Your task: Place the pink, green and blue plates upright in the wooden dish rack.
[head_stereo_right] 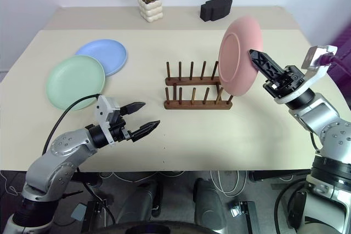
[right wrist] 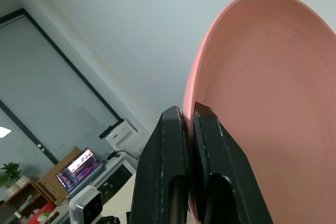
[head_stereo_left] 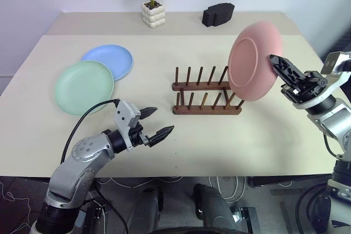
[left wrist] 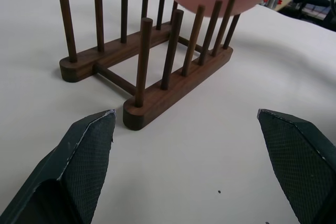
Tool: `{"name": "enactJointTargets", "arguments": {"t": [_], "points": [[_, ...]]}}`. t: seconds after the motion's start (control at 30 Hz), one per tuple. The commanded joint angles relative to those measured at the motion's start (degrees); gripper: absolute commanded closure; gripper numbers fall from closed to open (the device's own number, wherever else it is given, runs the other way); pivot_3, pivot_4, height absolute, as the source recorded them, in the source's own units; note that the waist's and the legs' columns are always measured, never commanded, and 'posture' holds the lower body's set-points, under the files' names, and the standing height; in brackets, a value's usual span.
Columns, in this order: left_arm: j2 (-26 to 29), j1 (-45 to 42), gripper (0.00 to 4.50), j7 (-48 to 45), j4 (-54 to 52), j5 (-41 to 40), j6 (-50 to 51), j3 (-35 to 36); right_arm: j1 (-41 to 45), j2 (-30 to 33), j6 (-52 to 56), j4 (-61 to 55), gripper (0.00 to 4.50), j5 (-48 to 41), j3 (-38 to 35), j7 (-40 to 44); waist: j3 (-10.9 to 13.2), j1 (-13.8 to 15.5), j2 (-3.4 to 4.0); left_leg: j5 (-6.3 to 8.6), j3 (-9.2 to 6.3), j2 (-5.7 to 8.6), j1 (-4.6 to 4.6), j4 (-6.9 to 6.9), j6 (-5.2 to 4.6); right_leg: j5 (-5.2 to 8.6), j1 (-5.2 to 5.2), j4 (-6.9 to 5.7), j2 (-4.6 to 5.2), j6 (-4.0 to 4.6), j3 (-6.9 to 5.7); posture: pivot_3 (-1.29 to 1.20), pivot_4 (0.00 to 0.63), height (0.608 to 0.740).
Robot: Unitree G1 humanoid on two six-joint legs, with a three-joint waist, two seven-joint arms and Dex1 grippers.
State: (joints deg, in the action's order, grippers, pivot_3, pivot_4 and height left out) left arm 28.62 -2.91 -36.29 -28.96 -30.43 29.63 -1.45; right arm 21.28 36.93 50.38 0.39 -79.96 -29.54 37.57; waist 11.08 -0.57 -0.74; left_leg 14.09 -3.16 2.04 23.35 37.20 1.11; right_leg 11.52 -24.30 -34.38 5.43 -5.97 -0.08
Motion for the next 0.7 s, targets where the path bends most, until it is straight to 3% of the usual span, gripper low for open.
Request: {"name": "enactJointTargets", "arguments": {"t": [0.03,0.23,0.27,0.5,0.7], "points": [[-0.2,0.1,0.06,-0.5,-1.3,0.5,-1.6,-0.2,0.6,-0.5,-0.1,0.8,4.5,0.4,-0.8,-0.5,0.0,0.0,0.0,0.0,0.0,0.0,0.0,0.0,0.0,0.0,0.0,0.0,0.0,0.0,0.0,0.0,0.15,0.738],[-0.5,0.7,0.06,-1.1,0.0,1.6,-3.1,-0.4,1.0,-0.9,0.9,2.7,4.5,1.6,-0.4,-0.8,0.0,0.0,0.01,0.0,0.0,0.0,0.0,0.01,0.0,0.0,0.0,0.0,0.0,0.0,0.0,0.0,0.15,0.738],[-0.6,0.8,0.0,-1.1,0.1,1.7,-3.3,-0.3,1.0,-1.0,0.9,2.8,3.8,1.9,-0.4,-0.8,0.0,0.0,0.01,0.0,0.0,0.0,0.0,0.01,0.0,0.0,0.0,-0.01,0.0,0.0,0.0,0.0,0.15,0.738],[-1.0,1.2,0.0,-1.1,0.1,2.2,-3.6,-0.3,1.6,-1.2,-1.7,2.6,0.53,5.2,-1.0,-0.3,0.0,0.0,0.01,0.0,0.0,0.0,0.0,0.01,0.0,0.0,0.01,-0.01,0.0,0.0,0.0,0.0,0.15,0.738],[-1.3,1.0,0.0,-1.0,0.2,1.9,-3.6,0.3,6.0,0.4,-8.6,4.8,0.53,10.0,-3.6,0.6,0.0,0.0,0.02,0.0,0.02,0.01,-0.01,0.02,0.0,-0.03,0.0,-0.01,-0.01,-0.05,0.0,0.0,0.15,0.738]]}}
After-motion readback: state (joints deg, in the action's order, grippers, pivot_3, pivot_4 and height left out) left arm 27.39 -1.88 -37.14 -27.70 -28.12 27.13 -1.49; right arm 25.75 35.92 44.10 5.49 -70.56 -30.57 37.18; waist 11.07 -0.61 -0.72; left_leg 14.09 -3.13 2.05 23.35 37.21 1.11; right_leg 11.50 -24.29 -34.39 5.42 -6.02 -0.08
